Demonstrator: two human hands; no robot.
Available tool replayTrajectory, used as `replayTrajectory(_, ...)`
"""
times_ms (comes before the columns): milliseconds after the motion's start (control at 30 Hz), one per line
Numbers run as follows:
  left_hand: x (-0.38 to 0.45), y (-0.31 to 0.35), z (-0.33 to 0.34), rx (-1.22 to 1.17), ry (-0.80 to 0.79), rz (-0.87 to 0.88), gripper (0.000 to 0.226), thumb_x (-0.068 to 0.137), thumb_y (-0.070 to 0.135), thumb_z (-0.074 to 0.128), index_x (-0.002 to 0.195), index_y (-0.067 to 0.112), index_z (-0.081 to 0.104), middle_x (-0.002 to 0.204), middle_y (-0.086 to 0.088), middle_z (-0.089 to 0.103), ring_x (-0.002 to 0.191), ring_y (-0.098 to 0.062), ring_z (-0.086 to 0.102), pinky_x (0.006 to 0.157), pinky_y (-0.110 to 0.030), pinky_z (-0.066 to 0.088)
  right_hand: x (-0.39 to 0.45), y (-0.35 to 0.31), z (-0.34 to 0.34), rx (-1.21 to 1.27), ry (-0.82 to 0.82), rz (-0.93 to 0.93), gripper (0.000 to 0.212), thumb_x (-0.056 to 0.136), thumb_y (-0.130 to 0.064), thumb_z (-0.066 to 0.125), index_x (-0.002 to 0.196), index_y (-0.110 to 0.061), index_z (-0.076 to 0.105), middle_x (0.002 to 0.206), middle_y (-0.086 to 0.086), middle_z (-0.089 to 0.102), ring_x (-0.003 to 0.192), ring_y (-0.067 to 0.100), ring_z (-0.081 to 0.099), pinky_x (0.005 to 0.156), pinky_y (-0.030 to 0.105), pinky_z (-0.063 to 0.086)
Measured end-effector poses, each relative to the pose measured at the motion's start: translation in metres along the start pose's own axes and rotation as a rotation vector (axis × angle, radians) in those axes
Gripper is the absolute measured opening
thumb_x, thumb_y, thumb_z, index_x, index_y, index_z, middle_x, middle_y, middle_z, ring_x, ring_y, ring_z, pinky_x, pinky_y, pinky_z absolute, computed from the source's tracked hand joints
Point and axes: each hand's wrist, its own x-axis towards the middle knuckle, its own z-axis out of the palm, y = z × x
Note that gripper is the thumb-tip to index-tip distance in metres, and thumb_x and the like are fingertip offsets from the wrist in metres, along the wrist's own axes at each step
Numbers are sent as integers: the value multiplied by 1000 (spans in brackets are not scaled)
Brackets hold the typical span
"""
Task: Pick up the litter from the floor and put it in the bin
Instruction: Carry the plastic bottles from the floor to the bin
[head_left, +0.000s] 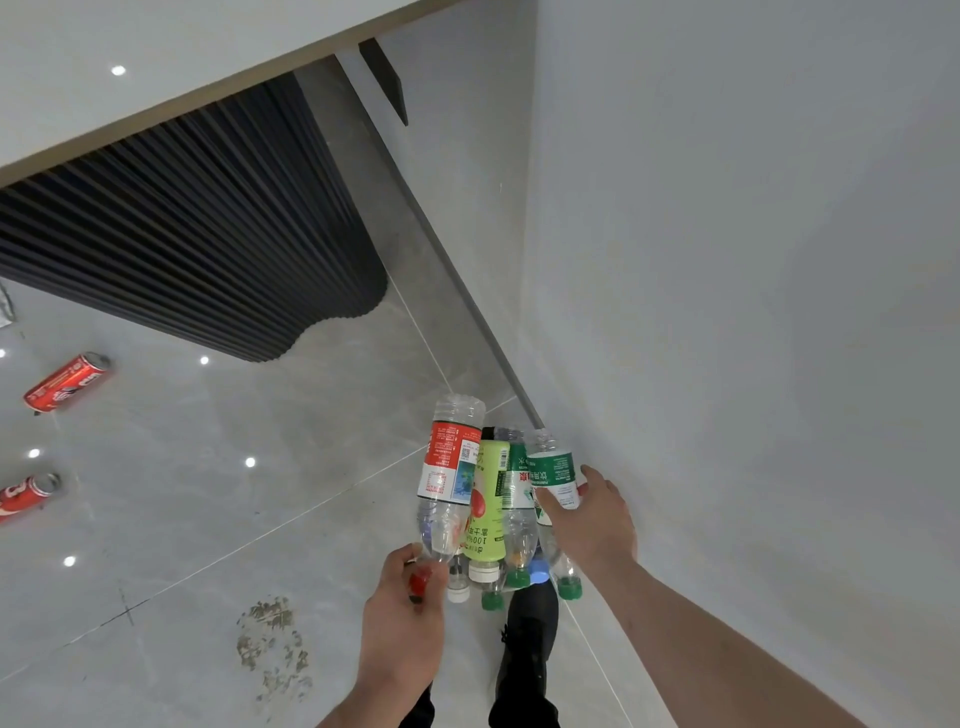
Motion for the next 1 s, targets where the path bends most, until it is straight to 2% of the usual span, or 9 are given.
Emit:
replayTrajectory(100,0,3,0,8,4,3,32,98,28,62,127,20,53,87,26,57,76,8,57,58,1,42,2,-2,-2,2,-6,9,64,84,-53,69,138,-24,50,120,-2,61,115,20,57,93,37,47)
replayTrajectory(300,0,8,2,19,-1,21,29,98,27,62,125,22,52,86,25,57,74,6,57,57,1,41,-2,0,1,57,-40,26,65,77,-49,75,135,-32,50,119,-6,62,110,17,59,90,36,52)
replayTrajectory(433,0,6,5,14,4,12,32,97,28,63,127,23,52,97,13,65,81,4,60,59,3,40,-4,-2,-2,63,-59,30,77,74,-48,78,142,-29,45,123,-2,58,118,21,55,94,40,49)
replayTrajectory(533,-2,4,10,12,-10,10,33,97,32,62,127,25,53,103,11,69,87,-1,65,63,0,44,-10,-3,-9,63,0,26,73,79,-49,76,141,-28,46,127,-3,55,122,21,52,96,41,48)
replayTrajectory(600,-5,5,16,-5,-33,4,32,96,33,64,125,26,54,102,12,70,89,-3,67,66,-4,48,-19,-4,-17,150,85,2,57,84,-51,70,135,-33,51,125,-9,57,116,17,56,94,42,52)
replayTrajectory(667,-10,8,25,-9,-68,16,30,94,31,67,121,27,55,99,14,70,85,0,68,70,-8,50,-30,-10,-24,322,40,-1,41,86,-53,68,122,-42,55,114,-14,63,100,10,63,85,39,56)
replayTrajectory(800,-20,13,42,49,-166,68,31,91,37,71,116,35,53,89,19,69,81,6,65,78,-20,55,-49,-24,-28,410,-222,10,36,77,-55,78,102,-45,54,98,-21,69,82,0,70,70,20,56)
replayTrajectory(900,-21,15,49,141,-234,117,34,84,52,71,112,42,55,92,25,67,87,6,64,83,-26,56,-47,-26,-27,388,-228,-2,37,76,-38,85,93,-46,53,88,-25,67,83,-3,68,74,20,56)
replayTrajectory(1000,-14,19,44,234,-228,165,36,81,60,71,107,45,53,102,25,62,94,4,60,79,-15,51,-42,-28,-27,310,-212,-46,38,77,-32,84,88,-45,50,83,-28,63,79,-9,63,67,13,49)
